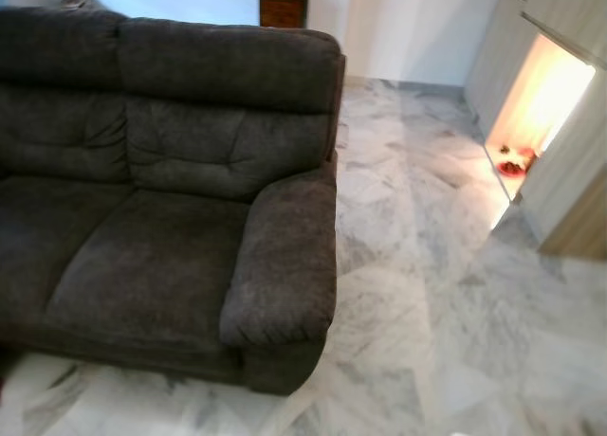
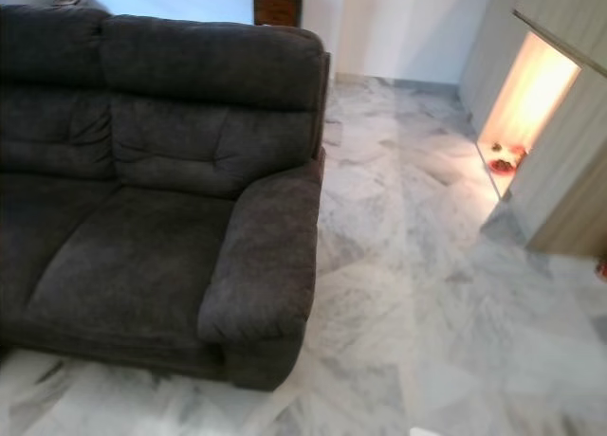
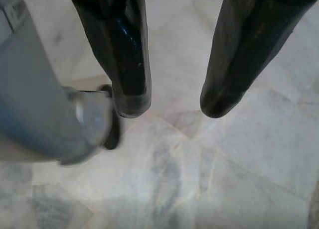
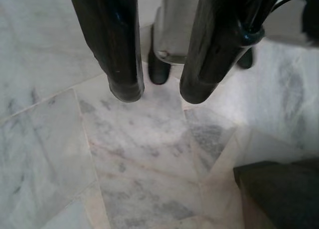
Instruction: Move the pillow to the sofa from floor
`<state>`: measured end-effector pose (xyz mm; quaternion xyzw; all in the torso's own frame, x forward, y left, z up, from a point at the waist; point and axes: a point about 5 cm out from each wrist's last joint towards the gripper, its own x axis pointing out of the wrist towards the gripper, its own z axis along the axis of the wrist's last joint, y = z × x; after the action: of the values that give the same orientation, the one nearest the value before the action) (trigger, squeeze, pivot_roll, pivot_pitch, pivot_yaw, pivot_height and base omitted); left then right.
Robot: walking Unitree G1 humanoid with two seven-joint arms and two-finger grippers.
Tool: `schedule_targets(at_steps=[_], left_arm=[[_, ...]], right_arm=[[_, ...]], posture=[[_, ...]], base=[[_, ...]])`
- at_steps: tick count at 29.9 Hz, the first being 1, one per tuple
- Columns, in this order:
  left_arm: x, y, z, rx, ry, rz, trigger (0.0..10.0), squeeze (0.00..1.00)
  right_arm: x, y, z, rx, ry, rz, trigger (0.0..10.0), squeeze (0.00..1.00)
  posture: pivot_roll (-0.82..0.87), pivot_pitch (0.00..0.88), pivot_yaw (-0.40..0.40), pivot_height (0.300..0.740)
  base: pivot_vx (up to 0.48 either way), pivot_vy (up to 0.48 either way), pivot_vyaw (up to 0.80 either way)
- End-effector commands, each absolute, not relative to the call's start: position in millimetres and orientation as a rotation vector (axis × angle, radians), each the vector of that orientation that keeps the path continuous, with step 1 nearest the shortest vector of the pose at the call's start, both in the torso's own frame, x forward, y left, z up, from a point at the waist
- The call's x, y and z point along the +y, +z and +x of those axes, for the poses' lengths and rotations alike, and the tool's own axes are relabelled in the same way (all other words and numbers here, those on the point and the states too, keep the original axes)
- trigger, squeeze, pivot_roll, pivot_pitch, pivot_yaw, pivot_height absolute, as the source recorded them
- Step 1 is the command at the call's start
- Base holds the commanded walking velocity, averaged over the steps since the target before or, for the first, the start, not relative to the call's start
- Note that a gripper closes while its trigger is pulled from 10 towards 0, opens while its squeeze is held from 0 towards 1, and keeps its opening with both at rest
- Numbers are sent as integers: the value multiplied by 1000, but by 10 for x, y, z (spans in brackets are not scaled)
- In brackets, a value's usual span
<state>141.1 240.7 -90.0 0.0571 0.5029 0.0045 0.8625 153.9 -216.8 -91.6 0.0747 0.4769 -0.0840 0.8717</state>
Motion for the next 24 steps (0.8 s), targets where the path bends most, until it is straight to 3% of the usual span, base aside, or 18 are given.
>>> schedule_targets(at_steps=[1,24], left_arm=[[2465,-900,1375,1076,9,145,10000,0],[2478,-897,1372,1077,9,147,10000,0]], right_arm=[[-2095,-917,1571,990,-158,171,10000,0],[-2057,-920,1579,988,-143,178,10000,0]], posture=[[93,49,-7,740],[98,53,-2,740]], base=[[0,375,0],[0,374,0]])
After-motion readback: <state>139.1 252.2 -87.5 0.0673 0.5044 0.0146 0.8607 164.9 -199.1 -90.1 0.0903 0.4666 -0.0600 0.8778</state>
